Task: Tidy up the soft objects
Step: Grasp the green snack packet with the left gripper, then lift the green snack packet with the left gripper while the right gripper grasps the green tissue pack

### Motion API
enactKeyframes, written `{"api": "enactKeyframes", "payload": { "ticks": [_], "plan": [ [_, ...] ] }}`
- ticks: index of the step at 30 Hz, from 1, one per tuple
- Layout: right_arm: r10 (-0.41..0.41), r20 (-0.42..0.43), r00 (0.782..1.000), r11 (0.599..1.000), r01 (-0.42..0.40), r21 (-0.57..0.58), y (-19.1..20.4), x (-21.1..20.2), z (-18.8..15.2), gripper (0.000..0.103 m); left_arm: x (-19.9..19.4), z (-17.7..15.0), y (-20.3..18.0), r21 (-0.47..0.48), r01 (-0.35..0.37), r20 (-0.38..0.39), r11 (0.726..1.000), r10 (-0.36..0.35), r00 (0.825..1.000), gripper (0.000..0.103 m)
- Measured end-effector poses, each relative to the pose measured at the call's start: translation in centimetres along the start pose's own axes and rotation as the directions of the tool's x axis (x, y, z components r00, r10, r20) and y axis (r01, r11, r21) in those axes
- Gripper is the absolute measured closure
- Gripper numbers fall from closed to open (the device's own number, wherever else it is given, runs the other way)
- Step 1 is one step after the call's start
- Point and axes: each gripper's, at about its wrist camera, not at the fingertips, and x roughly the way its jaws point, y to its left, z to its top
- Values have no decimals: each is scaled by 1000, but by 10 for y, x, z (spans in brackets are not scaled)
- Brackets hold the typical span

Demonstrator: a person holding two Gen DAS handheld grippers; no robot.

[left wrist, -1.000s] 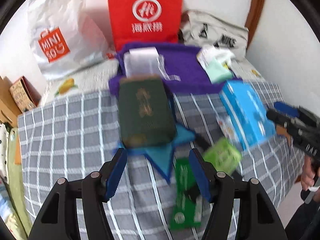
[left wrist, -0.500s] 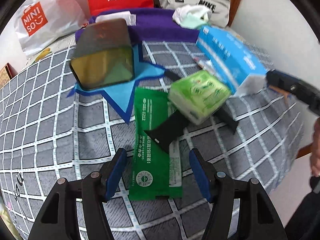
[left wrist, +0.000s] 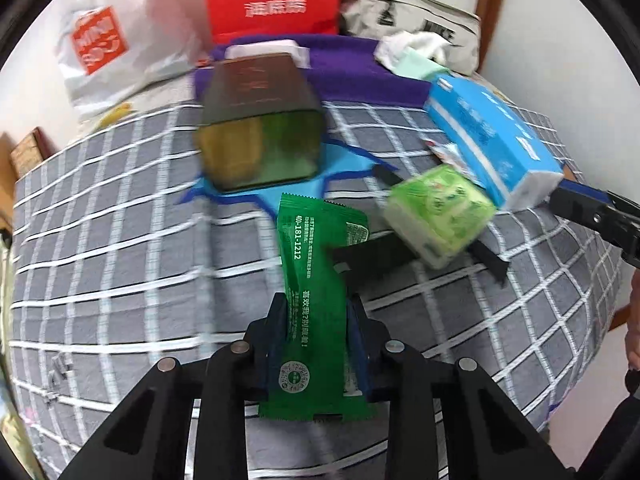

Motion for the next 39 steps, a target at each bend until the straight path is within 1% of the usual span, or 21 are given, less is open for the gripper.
{"api": "enactKeyframes", "payload": {
  "ticks": [3,4,7,10,12,13,14,15,16,21,23,27,32,35,39],
  "plan": [
    [15,-4,1000,1000,-15,-14,6,2,0,44,-1,-4,19,-30,-58,-6,998,58,998,76],
    [19,-6,1000,1000,-20,-18,9,3,0,44,-2,-5,24,-43,-57,-4,997,57,998,76],
    [38,-14,999,999,-39,-28,15,7,0,44,-3,-7,34,-85,-22,2,996,23,1000,76],
    [64,-29,998,997,-65,-38,27,12,1,44,2,-9,28,-71,-37,-3,997,37,999,75],
    [83,-34,996,995,-84,-51,35,15,1,44,2,-9,24,-58,-57,9,997,58,998,75],
    [89,-37,995,994,-91,-60,40,18,2,44,3,-9,22,-53,-53,12,997,54,998,74],
    [92,-41,995,993,-95,-66,44,20,2,43,4,-9,21,-53,-53,17,997,54,998,73],
    [94,-47,995,993,-97,-72,49,23,2,39,4,-9,21,-59,-50,29,997,52,998,73],
    [89,-53,995,992,-93,-79,53,27,3,36,4,-9,21,-59,-47,35,997,49,998,72],
    [67,-66,996,993,-73,-94,65,42,4,32,1,-13,23,-65,-14,86,998,20,996,69],
    [60,-72,996,994,-66,-82,66,47,6,30,0,-17,22,-71,-21,119,997,30,992,69],
    [39,-73,997,996,-45,-73,68,53,8,28,0,-22,16,-49,-51,173,998,58,983,67],
    [23,-82,996,997,-29,-78,71,61,8,26,1,-24,22,-65,-20,232,998,35,972,67],
    [11,-85,996,997,-17,-77,72,65,7,25,1,-26,20,-62,-24,246,998,39,969,66],
    [2,-89,996,996,-9,-84,75,69,7,23,2,-26,20,-64,-14,246,998,29,969,66]
  ]
}}
